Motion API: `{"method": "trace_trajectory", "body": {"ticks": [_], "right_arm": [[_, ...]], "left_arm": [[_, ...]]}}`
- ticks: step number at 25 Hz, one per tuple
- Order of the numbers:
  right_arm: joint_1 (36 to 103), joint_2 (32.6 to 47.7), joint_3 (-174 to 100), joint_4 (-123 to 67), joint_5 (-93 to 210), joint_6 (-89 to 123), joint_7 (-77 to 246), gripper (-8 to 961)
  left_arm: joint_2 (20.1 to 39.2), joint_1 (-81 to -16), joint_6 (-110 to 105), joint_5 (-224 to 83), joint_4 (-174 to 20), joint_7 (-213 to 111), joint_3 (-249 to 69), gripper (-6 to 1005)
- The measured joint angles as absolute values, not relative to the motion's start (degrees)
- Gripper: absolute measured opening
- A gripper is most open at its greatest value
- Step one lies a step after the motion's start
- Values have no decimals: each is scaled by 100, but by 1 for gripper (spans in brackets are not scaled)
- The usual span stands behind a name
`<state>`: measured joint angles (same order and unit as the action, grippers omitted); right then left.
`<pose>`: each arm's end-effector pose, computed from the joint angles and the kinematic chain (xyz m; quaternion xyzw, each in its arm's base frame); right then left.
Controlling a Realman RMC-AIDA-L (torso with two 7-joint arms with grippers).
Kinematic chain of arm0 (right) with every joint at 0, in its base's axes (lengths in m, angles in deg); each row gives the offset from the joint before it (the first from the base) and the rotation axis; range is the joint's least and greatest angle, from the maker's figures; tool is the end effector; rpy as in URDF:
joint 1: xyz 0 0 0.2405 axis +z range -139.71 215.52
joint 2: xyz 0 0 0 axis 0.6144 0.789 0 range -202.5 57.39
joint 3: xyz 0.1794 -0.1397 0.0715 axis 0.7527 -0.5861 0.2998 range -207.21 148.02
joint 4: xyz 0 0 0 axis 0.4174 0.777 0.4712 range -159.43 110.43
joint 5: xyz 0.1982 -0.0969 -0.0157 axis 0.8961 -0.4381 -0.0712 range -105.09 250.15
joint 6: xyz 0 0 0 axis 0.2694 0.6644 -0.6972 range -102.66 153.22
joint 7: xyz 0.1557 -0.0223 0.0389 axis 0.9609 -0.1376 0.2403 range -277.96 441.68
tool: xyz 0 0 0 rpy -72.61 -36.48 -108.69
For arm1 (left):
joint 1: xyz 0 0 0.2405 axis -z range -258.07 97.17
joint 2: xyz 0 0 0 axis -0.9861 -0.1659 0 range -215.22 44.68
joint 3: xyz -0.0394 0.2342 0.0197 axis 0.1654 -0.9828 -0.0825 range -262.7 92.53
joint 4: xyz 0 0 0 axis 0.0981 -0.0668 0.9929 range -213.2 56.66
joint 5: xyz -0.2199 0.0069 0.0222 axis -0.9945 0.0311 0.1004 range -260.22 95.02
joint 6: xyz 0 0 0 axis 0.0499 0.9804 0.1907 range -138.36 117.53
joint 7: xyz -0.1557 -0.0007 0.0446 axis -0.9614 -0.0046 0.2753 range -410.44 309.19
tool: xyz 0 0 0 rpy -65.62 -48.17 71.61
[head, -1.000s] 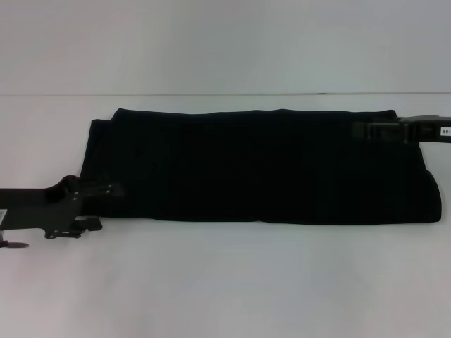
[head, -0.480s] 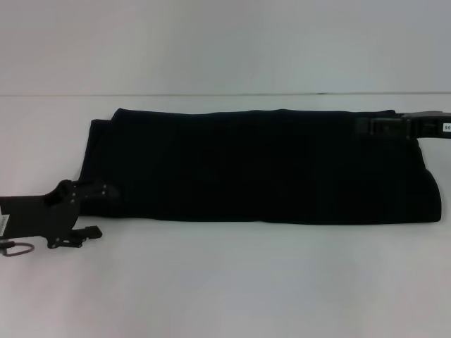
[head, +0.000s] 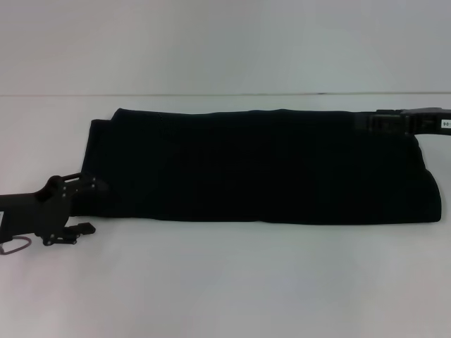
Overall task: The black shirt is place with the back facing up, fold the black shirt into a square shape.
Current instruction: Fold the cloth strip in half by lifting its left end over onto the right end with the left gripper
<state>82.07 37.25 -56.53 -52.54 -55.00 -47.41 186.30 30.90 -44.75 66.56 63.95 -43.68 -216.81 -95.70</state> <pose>0.2573 0.4298 0.0484 -0.8610 0.4091 0.1983 0.2279 -0.3364 0.3555 0.0279 -0.4404 -0.8555 -0.2432 0.1228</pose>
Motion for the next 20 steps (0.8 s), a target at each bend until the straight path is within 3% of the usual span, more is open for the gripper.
{"method": "trace_trajectory", "body": {"ticks": [20], "right_arm": [[8229, 3730, -5639, -5325, -5484, -4694, 18674, 744]], "left_arm": [[3069, -4384, 5955, 6283, -4519, -21441, -9631, 879]]}}
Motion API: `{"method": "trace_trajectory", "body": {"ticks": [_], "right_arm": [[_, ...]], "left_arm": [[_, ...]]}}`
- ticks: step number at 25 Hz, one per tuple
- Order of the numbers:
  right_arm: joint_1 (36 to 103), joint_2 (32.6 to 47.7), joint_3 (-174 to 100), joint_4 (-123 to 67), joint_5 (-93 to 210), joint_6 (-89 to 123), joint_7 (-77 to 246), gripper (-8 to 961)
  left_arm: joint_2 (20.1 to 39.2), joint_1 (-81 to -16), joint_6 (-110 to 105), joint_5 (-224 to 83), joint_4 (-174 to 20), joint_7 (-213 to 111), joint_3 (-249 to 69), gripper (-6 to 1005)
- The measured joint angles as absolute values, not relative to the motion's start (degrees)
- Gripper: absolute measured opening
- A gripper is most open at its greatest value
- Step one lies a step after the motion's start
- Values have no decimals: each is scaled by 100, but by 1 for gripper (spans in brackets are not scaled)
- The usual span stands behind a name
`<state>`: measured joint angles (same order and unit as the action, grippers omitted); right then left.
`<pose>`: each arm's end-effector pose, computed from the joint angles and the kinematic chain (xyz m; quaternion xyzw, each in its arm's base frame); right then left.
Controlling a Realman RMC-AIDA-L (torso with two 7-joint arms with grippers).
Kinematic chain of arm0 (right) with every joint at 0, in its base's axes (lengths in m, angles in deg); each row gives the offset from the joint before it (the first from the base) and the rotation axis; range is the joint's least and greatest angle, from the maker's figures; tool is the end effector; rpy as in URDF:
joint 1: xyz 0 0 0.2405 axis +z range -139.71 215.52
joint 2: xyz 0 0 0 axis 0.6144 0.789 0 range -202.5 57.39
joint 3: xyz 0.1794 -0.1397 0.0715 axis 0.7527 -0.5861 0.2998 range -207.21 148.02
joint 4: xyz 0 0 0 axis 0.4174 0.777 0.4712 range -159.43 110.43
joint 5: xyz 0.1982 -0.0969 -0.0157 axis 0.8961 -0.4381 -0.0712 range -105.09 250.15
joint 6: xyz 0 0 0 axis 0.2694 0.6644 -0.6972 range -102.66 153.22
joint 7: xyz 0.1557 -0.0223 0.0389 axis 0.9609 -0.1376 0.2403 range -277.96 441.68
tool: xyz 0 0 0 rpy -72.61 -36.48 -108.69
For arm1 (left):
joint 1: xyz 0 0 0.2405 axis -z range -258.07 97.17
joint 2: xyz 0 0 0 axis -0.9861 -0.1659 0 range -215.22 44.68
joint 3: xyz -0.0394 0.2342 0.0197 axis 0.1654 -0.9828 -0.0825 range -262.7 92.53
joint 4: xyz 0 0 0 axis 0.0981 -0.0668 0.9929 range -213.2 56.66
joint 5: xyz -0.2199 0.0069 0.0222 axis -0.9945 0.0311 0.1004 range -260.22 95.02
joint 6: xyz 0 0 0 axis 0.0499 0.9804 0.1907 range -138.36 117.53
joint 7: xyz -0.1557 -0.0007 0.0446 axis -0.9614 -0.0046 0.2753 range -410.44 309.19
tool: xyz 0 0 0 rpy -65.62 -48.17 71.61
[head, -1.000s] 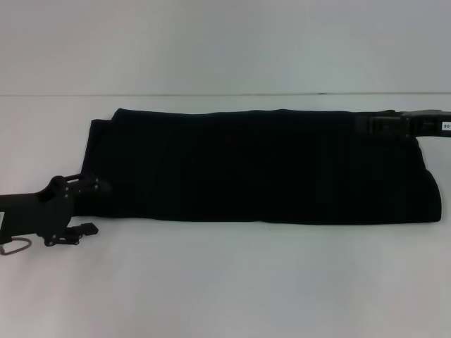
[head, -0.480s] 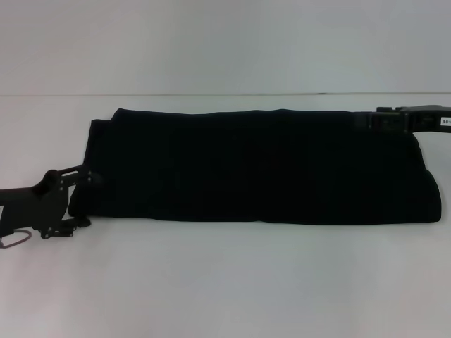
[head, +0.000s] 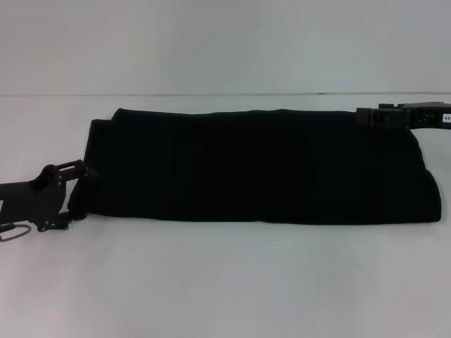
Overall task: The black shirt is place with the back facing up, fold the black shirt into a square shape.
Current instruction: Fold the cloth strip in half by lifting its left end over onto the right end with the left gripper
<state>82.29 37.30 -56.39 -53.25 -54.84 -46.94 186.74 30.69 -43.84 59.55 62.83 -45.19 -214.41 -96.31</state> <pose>0.2553 0.4334 0.0521 -0.8589 0.4079 0.2010 0.2356 -0.3428 0.3712 0.0302 -0.4465 -0.8402 -0.2561 0.1708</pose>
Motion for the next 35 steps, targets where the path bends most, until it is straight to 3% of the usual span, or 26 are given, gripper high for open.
{"method": "trace_trajectory", "body": {"ticks": [18, 27, 35], "right_arm": [[8238, 3730, -5641, -5395, -5453, -4697, 18680, 744], [8237, 3720, -5641, -5397, -5411, -4731, 18680, 744], [8239, 3712, -5641, -5403, -5411, -4728, 18674, 744]], "left_arm": [[3057, -4319, 6010, 6267, -4509, -20894, -9764, 874], [3057, -4386, 5959, 6318, -4445, -20634, -9793, 725], [3057, -4386, 5929, 6432, -4465, -20568, -9838, 360]]}}
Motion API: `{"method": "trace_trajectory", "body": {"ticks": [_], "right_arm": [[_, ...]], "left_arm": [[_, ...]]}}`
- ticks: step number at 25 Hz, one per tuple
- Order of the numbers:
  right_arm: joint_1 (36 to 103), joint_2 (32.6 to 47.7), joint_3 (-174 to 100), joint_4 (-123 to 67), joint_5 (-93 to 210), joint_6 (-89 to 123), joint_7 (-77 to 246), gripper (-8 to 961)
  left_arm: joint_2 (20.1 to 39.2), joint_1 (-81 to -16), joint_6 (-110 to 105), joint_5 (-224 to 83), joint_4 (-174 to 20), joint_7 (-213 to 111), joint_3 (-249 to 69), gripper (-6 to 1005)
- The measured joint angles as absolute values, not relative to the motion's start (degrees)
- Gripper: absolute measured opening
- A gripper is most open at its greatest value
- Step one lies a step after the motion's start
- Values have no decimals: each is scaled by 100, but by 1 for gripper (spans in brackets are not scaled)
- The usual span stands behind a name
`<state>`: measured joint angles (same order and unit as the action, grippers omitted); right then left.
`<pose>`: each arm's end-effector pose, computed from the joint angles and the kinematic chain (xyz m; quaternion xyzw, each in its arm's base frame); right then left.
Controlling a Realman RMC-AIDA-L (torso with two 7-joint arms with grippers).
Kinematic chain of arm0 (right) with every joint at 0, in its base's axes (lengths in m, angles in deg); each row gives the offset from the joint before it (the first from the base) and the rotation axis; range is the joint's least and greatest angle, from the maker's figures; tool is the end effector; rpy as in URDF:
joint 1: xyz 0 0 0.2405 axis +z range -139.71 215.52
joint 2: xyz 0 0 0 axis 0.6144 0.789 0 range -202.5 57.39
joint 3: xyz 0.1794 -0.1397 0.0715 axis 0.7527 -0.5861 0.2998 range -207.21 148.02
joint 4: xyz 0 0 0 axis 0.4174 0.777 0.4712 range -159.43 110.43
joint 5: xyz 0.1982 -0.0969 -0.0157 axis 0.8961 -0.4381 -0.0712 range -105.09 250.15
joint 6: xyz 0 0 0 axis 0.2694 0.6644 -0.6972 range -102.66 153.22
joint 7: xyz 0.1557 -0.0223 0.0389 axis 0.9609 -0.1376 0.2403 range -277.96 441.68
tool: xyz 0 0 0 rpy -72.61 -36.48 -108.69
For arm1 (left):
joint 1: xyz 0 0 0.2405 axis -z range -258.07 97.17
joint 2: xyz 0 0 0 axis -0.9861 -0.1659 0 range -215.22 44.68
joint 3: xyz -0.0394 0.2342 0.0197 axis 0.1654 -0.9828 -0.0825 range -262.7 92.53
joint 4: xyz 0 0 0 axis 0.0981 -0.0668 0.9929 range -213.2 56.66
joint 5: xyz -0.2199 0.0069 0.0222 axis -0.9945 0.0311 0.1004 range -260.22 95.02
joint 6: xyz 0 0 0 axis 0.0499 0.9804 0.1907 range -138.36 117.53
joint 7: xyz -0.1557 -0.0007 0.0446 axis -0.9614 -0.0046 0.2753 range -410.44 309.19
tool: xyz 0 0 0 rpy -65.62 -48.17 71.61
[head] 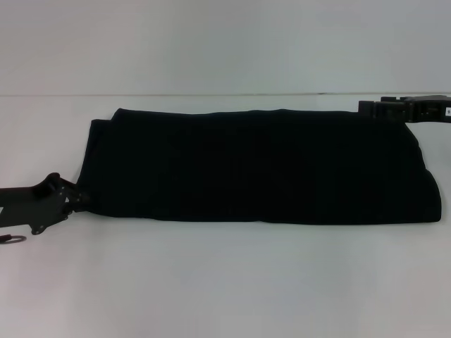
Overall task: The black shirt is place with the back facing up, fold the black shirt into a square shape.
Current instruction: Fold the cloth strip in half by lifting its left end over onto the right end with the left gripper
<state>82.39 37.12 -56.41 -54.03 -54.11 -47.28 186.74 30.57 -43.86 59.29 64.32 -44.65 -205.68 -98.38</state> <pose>0.2520 0.4360 0.0576 -0.8593 0.4018 0.2068 0.2398 -0.3450 0.3701 0.0297 -0.5231 -0.7998 -0.2172 0.1989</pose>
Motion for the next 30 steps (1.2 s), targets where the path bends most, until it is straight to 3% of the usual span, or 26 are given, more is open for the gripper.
{"method": "trace_trajectory", "body": {"ticks": [8, 13, 20, 30], "right_arm": [[8238, 3730, -5640, -5403, -5412, -4699, 18665, 729], [8238, 3775, -5651, -5403, -5332, -4661, 18645, 667], [8282, 3859, -5654, -5383, -5245, -4388, 18664, 667], [8340, 3952, -5694, -5353, -4973, -4120, 18637, 668]], "left_arm": [[3057, -4376, 5913, 6442, -4464, -20049, -9869, 49], [3057, -4472, 6022, 6444, -4186, -19392, -9844, 27], [3026, -4694, 6357, 6853, -3350, -18872, -9839, 48], [2769, -4932, 6668, 7700, -2402, -18789, -9458, 77]]}}
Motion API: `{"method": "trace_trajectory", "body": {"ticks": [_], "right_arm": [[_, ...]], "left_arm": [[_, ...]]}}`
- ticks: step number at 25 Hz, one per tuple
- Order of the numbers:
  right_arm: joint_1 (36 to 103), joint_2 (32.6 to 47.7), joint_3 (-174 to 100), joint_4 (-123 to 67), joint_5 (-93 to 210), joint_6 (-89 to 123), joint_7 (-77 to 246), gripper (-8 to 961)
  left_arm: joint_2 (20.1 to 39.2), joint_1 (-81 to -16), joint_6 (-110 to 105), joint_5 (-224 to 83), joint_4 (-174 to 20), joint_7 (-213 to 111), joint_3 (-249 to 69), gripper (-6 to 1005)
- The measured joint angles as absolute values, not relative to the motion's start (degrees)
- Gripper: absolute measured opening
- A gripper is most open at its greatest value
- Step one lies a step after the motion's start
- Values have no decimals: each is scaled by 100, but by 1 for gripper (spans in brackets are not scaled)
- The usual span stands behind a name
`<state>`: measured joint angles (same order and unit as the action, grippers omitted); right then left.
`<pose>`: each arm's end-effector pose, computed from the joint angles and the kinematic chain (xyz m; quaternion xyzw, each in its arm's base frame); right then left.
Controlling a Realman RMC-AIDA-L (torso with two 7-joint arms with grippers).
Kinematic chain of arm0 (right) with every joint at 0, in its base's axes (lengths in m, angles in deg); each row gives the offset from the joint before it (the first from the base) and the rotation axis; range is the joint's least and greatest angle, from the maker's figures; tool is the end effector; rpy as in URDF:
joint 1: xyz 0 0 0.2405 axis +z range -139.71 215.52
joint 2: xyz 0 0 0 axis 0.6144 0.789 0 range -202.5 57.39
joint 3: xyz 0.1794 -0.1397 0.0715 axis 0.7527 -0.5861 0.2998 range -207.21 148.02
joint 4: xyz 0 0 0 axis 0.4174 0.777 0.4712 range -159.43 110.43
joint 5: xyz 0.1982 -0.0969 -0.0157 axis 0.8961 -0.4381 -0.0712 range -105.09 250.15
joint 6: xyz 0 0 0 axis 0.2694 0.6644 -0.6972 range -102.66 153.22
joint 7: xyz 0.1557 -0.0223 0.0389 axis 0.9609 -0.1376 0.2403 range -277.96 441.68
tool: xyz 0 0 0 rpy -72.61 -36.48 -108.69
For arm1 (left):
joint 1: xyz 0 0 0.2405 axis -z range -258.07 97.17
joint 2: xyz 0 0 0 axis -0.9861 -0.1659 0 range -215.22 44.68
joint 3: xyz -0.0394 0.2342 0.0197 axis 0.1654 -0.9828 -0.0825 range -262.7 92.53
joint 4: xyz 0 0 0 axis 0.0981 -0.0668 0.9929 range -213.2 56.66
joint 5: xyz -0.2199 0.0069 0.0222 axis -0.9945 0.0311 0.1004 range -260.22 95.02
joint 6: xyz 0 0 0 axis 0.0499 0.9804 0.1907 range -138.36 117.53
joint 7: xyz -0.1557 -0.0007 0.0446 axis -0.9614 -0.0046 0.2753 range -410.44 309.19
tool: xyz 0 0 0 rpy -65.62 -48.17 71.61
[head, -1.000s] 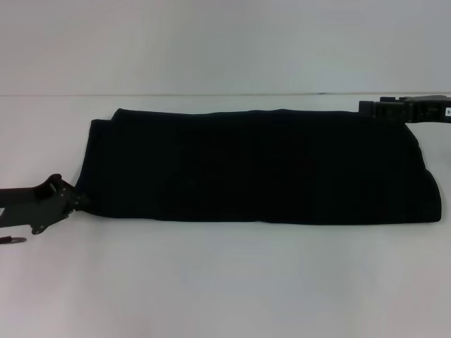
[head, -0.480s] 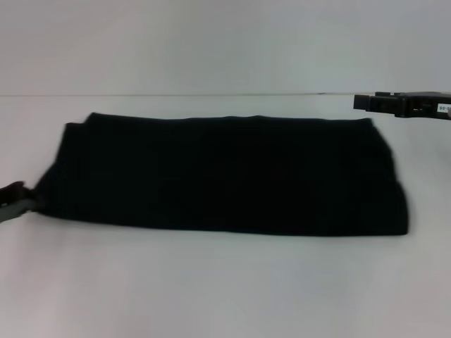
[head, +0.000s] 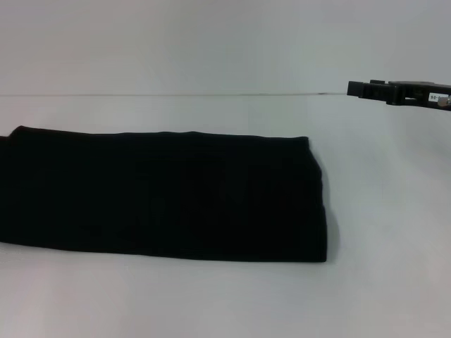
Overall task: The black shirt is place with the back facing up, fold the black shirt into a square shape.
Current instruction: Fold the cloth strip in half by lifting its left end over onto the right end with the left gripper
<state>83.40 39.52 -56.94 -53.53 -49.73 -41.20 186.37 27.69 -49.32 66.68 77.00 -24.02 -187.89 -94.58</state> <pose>0.2409 0.4498 0.0462 -0.8394 0.4086 0.2386 0.2673 -0.3998 0.3284 0.1448 -0.6222 -0.6847 -0.0795 0.3711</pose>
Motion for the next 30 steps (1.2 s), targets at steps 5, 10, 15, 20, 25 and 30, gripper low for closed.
{"method": "trace_trajectory", "body": {"ticks": [5, 10, 15, 20, 25, 30], "right_arm": [[8342, 3955, -5693, -5377, -4968, -4112, 18620, 668], [8287, 3921, -5657, -5401, -4856, -4149, 18419, 667], [8237, 3888, -5630, -5413, -4733, -4011, 18179, 667], [8126, 3768, -5665, -5523, -4729, -4094, 18147, 668], [7985, 3688, -5681, -5646, -4730, -4215, 18164, 668], [7899, 3640, -5667, -5687, -4754, -4276, 18142, 669]], "left_arm": [[2702, -4795, 6740, 7782, -2362, -18792, -9468, 92], [2531, -4359, 7512, 7737, -2392, -18852, -9507, 107], [2505, -3605, 8783, 6873, -2517, -19043, -9598, 121], [3281, -2971, 8953, 5859, -3041, -19096, -10497, 136], [3891, -2857, 7561, 5210, -4634, -18397, -11355, 151], [3917, -3082, 6393, 3736, -6934, -16134, -11197, 165]]}}
